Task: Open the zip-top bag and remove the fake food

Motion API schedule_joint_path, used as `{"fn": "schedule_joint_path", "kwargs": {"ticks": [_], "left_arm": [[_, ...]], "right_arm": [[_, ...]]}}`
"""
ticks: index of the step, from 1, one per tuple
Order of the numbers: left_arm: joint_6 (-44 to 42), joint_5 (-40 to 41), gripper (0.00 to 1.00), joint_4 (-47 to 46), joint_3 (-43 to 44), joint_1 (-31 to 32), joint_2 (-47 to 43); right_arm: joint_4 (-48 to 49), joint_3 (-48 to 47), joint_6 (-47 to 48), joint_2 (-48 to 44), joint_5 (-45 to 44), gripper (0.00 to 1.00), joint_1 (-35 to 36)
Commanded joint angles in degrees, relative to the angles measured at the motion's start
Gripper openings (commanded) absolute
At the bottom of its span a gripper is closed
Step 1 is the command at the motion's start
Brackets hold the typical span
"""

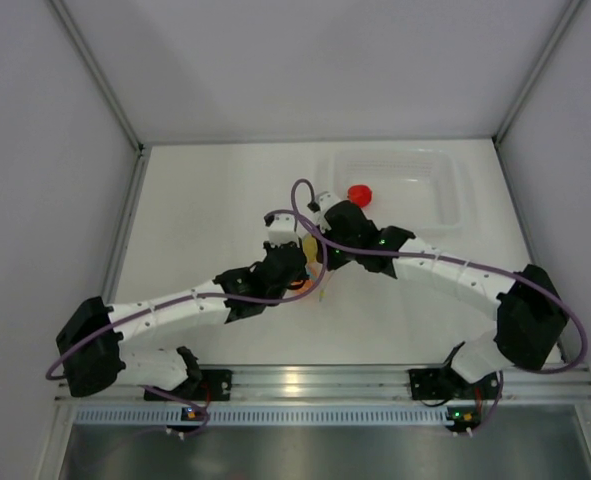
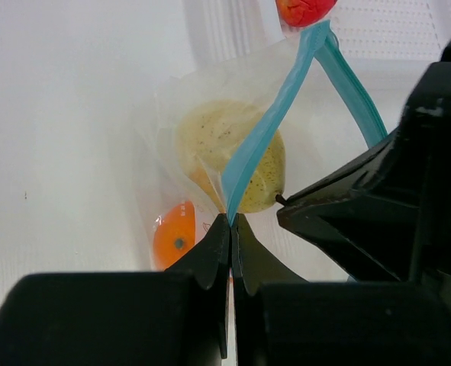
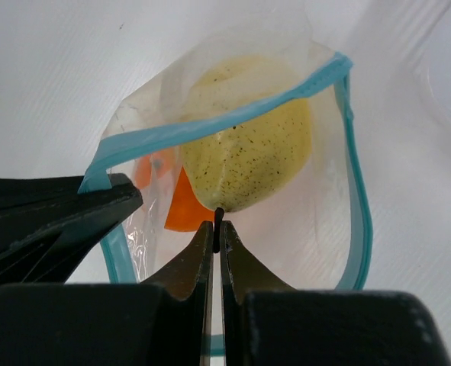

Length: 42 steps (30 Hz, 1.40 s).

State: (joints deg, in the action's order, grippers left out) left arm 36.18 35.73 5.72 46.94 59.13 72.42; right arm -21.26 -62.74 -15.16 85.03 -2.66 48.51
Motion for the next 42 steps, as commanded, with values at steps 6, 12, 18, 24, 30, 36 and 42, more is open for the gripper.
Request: {"fn": "schedule_joint_path", "kwargs": {"ticks": [6, 12, 18, 24, 30, 36, 42], "left_arm": [[3.02, 5.14, 0.00, -1.58, 2.63, 1.33, 0.35], [3.89, 4.62, 0.00, -1.50, 3.16, 1.33, 2.72], [5.21, 4.09, 0.00, -1.59, 2.98, 1.33, 3.60], [6.44, 6.19, 0.00, -1.50, 2.28, 1.33, 2.55], [10.66, 10.59, 0.00, -0.97, 0.70, 0.90, 0.44], [10.75, 9.63, 0.00, -0.97, 2.45, -0.07, 0.79], [11.19, 8.13, 0.00, -0.88, 2.54, -0.25, 2.28]], "right_arm": [[-4.67, -1.42, 0.39, -5.93, 0.02, 0.00, -0.26], [-5.29, -0.02, 0.39, -10.49, -0.50, 0.00, -0.26], [-6.08, 0.16, 1.09, -12.96, -1.30, 0.00, -0.35], [-7.22, 1.48, 1.18, -15.33, -1.74, 0.00, -0.26], [-8.27, 3.24, 1.10, -19.11, -0.95, 0.00, -0.26], [-8.89, 3.77, 1.09, -22.45, -0.68, 0.00, -0.35], [-9.94, 2.10, 1.09, -26.14, -3.85, 0.00, -0.70]]}}
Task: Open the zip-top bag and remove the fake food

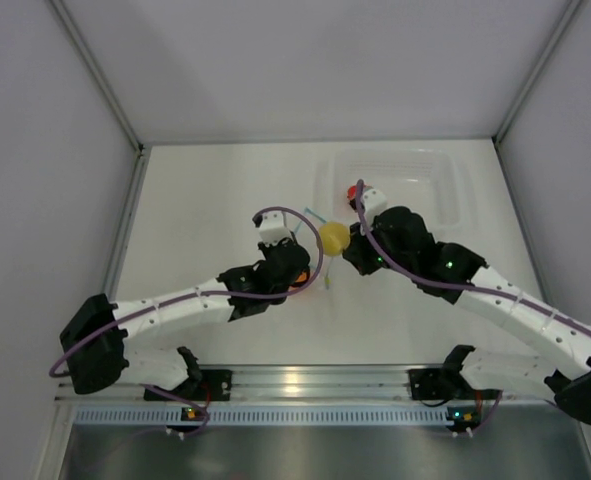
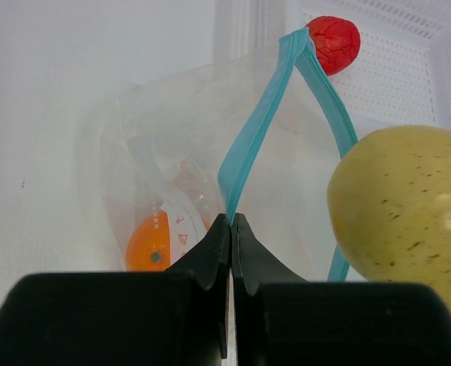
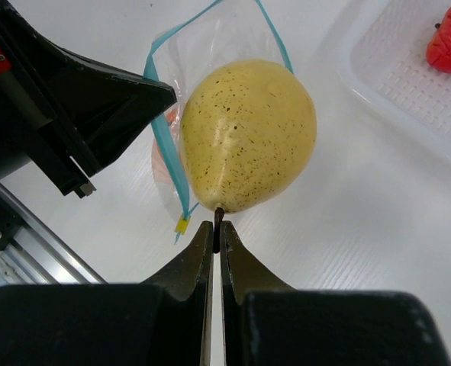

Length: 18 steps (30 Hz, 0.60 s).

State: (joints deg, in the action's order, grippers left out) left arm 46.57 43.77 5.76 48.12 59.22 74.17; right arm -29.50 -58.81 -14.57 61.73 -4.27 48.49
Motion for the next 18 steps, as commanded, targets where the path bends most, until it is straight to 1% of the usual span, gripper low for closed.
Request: {"fn": "schedule_joint_path", "kwargs": {"ticks": [1, 4, 6, 9, 13, 18], "left_arm": [[1.07, -0.26, 0.00, -1.01, 1.10, -0.42, 0.54], [1.25, -0.96, 0.00, -0.93, 0.75, -0.60, 0.19], [1.07, -1.67, 0.00, -1.01, 0.66, -0.69, -0.08], [1.16, -2.11, 0.00, -1.01, 0.05, -0.69, -1.40], [1.07, -2.28, 0.00, -0.84, -0.92, -0.69, -3.59], [1.16, -3.42, 0.00, -0.31, -1.53, -0.69, -4.56]], "right_arm": [[-2.31, -2.45, 0.59, -3.28, -2.67, 0.00, -0.76], [-3.20, -3.68, 1.21, -3.64, -4.60, 0.00, -1.64], [-3.38, -4.21, 2.43, -3.12, -4.08, 0.00, -2.78], [-3.20, -5.26, 3.84, -0.75, -2.76, 0.00, -7.25], [-0.57, -6.41, 4.81, 2.68, 0.14, 0.00, -16.48], [2.77, -10.35, 5.51, 11.46, 0.50, 0.00, -27.11]]}}
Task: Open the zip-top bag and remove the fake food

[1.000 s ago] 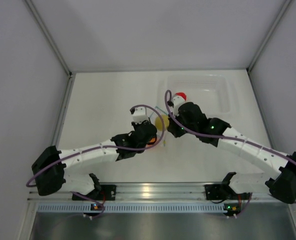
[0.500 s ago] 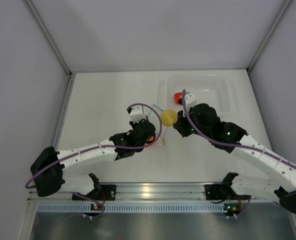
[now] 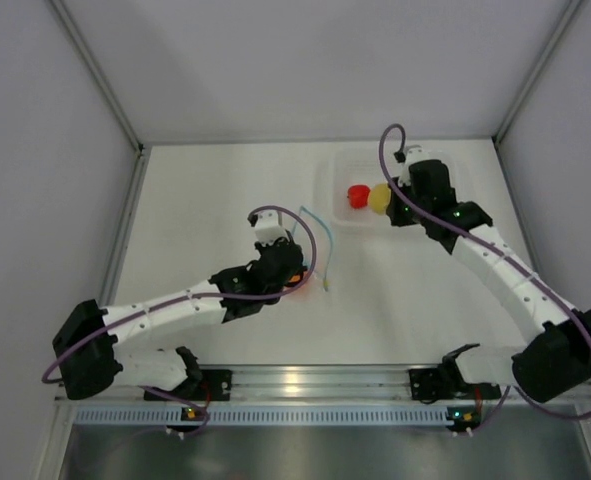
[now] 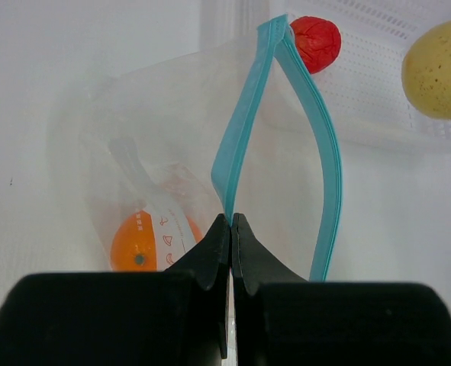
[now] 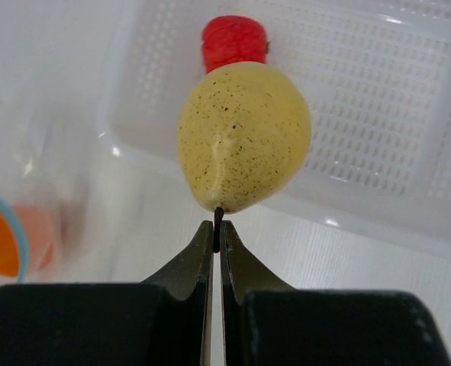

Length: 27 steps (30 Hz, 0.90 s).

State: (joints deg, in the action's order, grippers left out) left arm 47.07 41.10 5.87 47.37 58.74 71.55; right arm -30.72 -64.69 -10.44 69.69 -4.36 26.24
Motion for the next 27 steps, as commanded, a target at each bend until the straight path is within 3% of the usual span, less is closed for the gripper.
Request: {"fn": "schedule_joint_path", "kwargs": {"ticks": [1, 7, 9, 15, 18, 19, 20, 23, 27], "left_arm": [[0.57, -1.02, 0.00, -0.42, -0.88, -0.38, -2.11], [0.74, -3.12, 0.00, -0.42, -1.41, -0.64, -3.08], [0.66, -4.36, 0.00, -0.42, -1.15, -0.73, -3.17], [-0.84, -9.55, 0.00, 0.28, 0.26, -0.91, -3.43], [-1.36, -8.76, 0.00, 0.98, 0.44, -0.99, -4.22], [-1.54, -8.58, 0.00, 1.16, 0.44, -1.00, -4.40], [-1.63, -8.41, 0.00, 1.16, 0.26, -1.00, -4.75], [-1.54, -8.41, 0.00, 1.25, 0.44, -1.17, -4.58], [-1.37, -9.81, 0.00, 1.16, 0.88, -2.22, -3.87]], "right_arm": [[4.26, -5.35, 1.56, 6.74, 0.49, 0.00, -6.19], [5.50, -13.17, 2.00, 22.38, 0.41, 0.01, -13.93], [6.37, -15.81, 1.65, 27.83, -0.03, 0.08, -14.98], [7.69, -20.74, 1.38, 35.42, -3.37, 0.11, -15.52], [5.24, -22.50, 1.65, 36.13, -2.41, 0.29, -15.52], [4.54, -22.68, 1.65, 35.43, -1.02, 0.44, -15.52], [2.96, -22.94, 1.56, 34.73, -0.91, 0.52, -15.43], [2.33, -21.63, 1.56, 29.64, -2.66, 0.60, -14.55], [0.92, -18.21, 1.47, 19.45, -4.08, 0.56, -10.88]]}}
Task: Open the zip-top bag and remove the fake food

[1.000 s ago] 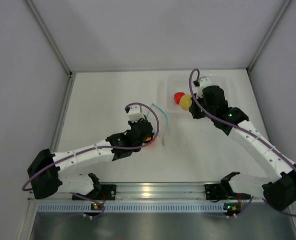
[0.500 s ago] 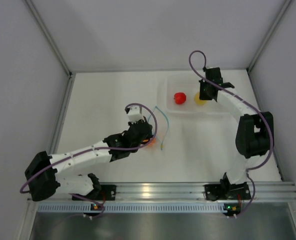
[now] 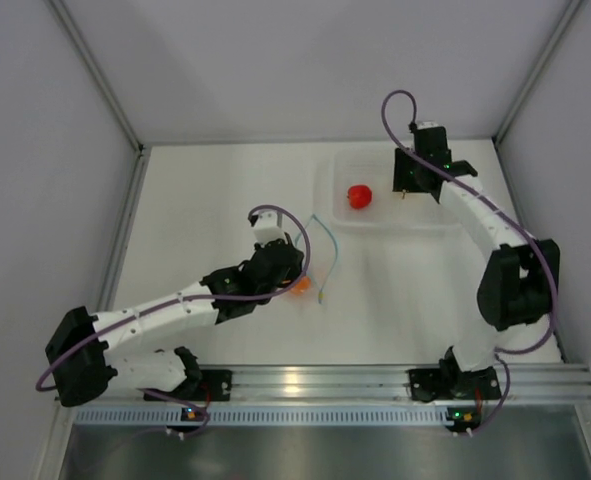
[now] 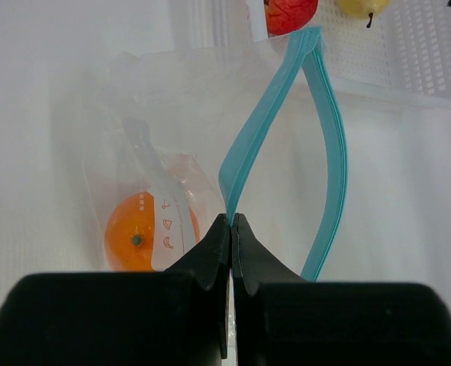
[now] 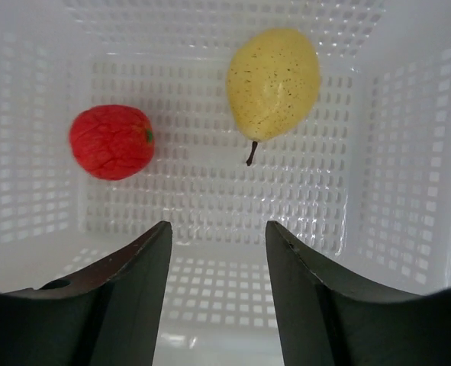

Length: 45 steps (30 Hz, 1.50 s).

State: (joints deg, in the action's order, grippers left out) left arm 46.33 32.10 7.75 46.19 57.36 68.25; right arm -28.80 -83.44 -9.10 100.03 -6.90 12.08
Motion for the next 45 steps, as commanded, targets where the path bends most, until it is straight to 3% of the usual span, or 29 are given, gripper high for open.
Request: {"fn": "schedule_joint_path", "kwargs": {"ticks": [1, 6, 13, 20, 27, 33, 40, 45], "left_arm": [[-0.45, -0.98, 0.00, -0.72, 2.06, -0.94, -0.66], [1.83, -1.86, 0.00, -0.80, 2.41, -1.64, -0.75], [6.49, -4.23, 0.00, -1.07, 3.81, -1.73, 1.09], [11.94, -11.51, 0.00, -1.33, 8.99, -1.55, 5.93], [17.30, -16.19, 0.00, -7.04, 5.15, -1.55, 4.09], [18.54, -12.42, 0.00, -7.13, -1.88, -1.55, -2.23], [18.97, -11.44, 0.00, -7.05, -8.04, -1.90, -6.20], [19.06, -12.23, 0.00, -7.05, -9.11, -1.99, -7.42]], "right_arm": [[-0.65, 1.86, -0.04, -15.87, -1.02, 0.52, 4.78], [6.98, 18.28, -3.28, -33.36, 9.95, 0.39, 15.95], [16.75, 33.16, -11.54, -42.90, 12.08, 0.29, 29.57], [15.79, 31.50, -11.20, -40.62, 9.02, 0.27, 33.62], [12.02, 31.67, -11.73, -38.51, -0.81, 0.27, 33.80], [8.94, 28.87, -10.94, -33.95, -5.13, 0.26, 35.38], [7.70, 25.78, -11.55, -24.98, -8.31, 0.30, 42.49], [9.89, 27.01, -12.52, -21.28, -5.43, 0.35, 45.22]]}}
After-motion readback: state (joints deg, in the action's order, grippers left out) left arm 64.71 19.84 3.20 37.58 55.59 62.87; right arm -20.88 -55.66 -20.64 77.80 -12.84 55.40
